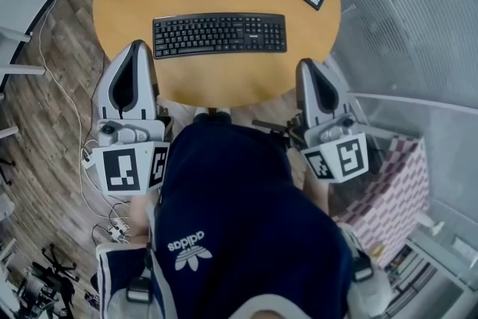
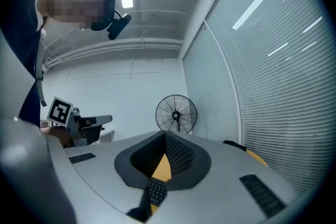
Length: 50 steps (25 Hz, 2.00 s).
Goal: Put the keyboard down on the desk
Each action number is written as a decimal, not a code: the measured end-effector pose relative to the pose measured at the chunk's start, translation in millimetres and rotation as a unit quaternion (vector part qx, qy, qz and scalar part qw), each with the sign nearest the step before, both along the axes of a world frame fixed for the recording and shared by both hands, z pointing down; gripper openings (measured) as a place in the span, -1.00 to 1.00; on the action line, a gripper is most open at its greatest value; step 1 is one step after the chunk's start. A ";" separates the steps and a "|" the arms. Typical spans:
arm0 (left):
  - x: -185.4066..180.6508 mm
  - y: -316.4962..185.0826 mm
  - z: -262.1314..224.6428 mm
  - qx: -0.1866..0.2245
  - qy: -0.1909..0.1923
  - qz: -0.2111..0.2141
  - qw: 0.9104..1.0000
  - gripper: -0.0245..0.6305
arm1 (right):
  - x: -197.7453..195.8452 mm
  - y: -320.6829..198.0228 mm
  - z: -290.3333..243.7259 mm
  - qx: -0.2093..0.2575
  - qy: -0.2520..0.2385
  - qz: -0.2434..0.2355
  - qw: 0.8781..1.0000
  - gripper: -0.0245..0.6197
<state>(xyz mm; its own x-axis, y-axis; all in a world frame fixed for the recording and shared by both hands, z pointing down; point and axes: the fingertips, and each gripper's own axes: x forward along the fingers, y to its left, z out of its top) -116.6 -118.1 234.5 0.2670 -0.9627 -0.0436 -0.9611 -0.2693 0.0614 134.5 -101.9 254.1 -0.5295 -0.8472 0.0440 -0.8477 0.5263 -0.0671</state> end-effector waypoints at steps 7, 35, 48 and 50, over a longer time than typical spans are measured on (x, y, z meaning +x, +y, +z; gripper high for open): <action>7.0 8.2 14.1 -0.012 -0.007 0.009 1.000 -0.92 | 5.6 9.4 16.8 -0.019 0.005 0.015 1.000 -0.91; 13.4 33.9 38.3 -0.045 -0.009 0.030 0.999 -0.92 | 24.2 27.4 38.3 -0.060 0.023 0.039 0.997 -0.91; 11.9 27.1 42.6 -0.046 -0.011 0.028 0.999 -0.92 | 21.3 20.4 43.8 -0.060 0.038 0.037 0.997 -0.91; 11.3 26.7 42.9 -0.047 -0.011 0.028 0.998 -0.92 | 21.2 20.1 43.9 -0.063 0.037 0.039 0.997 -0.91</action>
<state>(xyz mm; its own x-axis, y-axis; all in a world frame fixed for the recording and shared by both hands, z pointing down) -105.2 -91.3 277.4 0.3201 -0.9460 0.0518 -0.9461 -0.3164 0.0687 155.7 -81.8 298.0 -0.4530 -0.8714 0.1883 -0.8911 0.4492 -0.0649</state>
